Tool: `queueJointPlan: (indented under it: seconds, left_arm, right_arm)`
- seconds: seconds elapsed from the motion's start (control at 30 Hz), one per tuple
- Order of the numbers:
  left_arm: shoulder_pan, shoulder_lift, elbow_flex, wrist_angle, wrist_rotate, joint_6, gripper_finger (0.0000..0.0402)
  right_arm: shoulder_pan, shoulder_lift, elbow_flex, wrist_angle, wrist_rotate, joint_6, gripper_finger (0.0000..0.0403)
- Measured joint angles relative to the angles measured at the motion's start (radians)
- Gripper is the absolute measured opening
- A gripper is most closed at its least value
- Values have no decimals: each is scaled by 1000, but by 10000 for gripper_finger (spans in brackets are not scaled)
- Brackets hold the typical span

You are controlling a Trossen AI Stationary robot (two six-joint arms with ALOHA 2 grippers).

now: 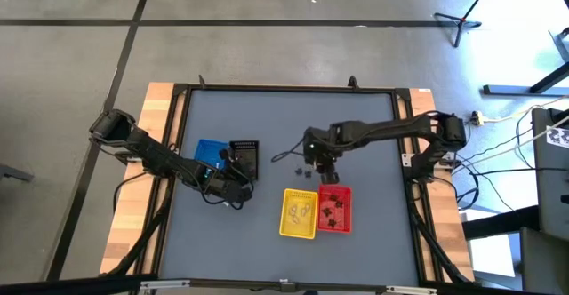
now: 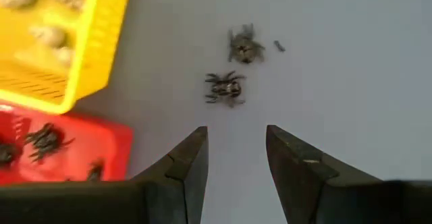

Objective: Sort Halloween decoration
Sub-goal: Put the spider toy into the red bin

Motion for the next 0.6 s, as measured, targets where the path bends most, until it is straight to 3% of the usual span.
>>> queueJointPlan:
  seconds: [0.17, 0.6]
  left_arm:
    - [0, 0, 0, 1, 1, 0, 115]
    - [0, 0, 0, 1, 1, 0, 115]
  right_arm:
    - [-46, 0, -60, 117, -8, 4, 147]
    - [-12, 0, -128, 296, -31, 0, 147]
